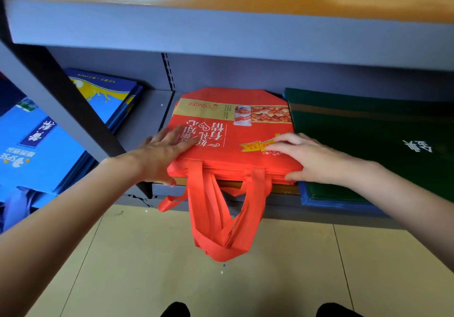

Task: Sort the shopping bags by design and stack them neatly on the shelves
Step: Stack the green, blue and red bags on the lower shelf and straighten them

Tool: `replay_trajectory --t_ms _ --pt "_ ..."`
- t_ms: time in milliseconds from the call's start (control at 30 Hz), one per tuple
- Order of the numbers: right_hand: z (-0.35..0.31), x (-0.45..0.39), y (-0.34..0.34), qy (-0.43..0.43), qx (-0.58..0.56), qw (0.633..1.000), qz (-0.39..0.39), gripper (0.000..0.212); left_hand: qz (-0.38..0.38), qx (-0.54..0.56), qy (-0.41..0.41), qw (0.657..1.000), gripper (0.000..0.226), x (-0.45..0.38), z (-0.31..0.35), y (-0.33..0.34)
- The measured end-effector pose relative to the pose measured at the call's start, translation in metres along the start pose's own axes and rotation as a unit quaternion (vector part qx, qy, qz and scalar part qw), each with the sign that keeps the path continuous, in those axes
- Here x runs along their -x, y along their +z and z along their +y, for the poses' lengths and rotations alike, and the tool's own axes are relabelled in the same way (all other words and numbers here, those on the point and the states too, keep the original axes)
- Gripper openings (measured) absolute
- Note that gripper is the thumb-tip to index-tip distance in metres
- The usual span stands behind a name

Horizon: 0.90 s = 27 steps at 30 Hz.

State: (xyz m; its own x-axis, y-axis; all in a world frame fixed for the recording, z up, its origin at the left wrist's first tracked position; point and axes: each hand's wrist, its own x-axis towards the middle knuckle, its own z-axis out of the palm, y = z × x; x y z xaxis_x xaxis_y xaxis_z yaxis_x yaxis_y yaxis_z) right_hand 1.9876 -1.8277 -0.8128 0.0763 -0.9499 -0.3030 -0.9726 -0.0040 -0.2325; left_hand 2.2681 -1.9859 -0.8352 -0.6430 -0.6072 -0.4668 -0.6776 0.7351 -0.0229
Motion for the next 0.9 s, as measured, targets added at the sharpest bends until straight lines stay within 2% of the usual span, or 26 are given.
replay_trajectory --t_ms 67,167,233,367,500,567,600,667,733,767,867,900 --pt "-0.008 0.003 -0.006 -0.038 -0.052 0.997 0.040 0.056 0.011 0.055 0.060 0.997 0.090 0.012 0.001 -0.009" --pt "-0.019 -0.009 -0.006 -0.050 -0.084 0.994 0.058 0.039 0.057 0.142 0.082 0.985 0.062 0.017 0.001 -0.016" --pt "-0.021 -0.022 0.000 -0.026 -0.078 0.996 0.037 0.044 0.056 0.136 0.076 0.986 0.055 0.010 0.001 -0.019" --pt "-0.015 -0.039 0.007 0.035 -0.075 0.996 -0.045 0.072 -0.029 0.115 0.064 0.991 0.060 -0.008 -0.002 -0.028" --pt "-0.013 -0.052 -0.001 0.033 -0.050 0.994 -0.096 0.069 -0.071 0.177 0.069 0.979 0.039 -0.017 -0.010 -0.043" --pt "-0.010 -0.055 -0.014 0.033 -0.079 0.989 -0.122 0.061 -0.040 0.216 0.058 0.974 0.027 -0.018 -0.012 -0.048" --pt "-0.010 -0.054 -0.021 0.038 -0.128 0.984 -0.121 0.061 -0.012 0.220 0.052 0.974 0.025 -0.020 -0.012 -0.049" --pt "-0.006 -0.052 -0.034 0.068 -0.267 0.957 -0.087 0.058 0.045 0.205 0.035 0.977 0.026 -0.020 -0.011 -0.051" --pt "-0.002 -0.049 -0.039 0.085 -0.351 0.932 -0.036 0.038 0.094 0.192 0.024 0.977 0.028 -0.018 -0.009 -0.053" --pt "-0.002 -0.049 -0.041 0.075 -0.353 0.933 -0.015 0.033 0.115 0.193 0.020 0.974 0.027 -0.017 -0.009 -0.056" --pt "0.000 -0.054 -0.044 0.022 -0.276 0.960 0.033 0.046 0.196 0.206 0.032 0.958 0.021 -0.014 -0.014 -0.064" --pt "-0.003 -0.056 -0.048 0.012 -0.270 0.962 0.047 0.042 0.217 0.214 0.041 0.951 0.019 -0.014 -0.015 -0.067"
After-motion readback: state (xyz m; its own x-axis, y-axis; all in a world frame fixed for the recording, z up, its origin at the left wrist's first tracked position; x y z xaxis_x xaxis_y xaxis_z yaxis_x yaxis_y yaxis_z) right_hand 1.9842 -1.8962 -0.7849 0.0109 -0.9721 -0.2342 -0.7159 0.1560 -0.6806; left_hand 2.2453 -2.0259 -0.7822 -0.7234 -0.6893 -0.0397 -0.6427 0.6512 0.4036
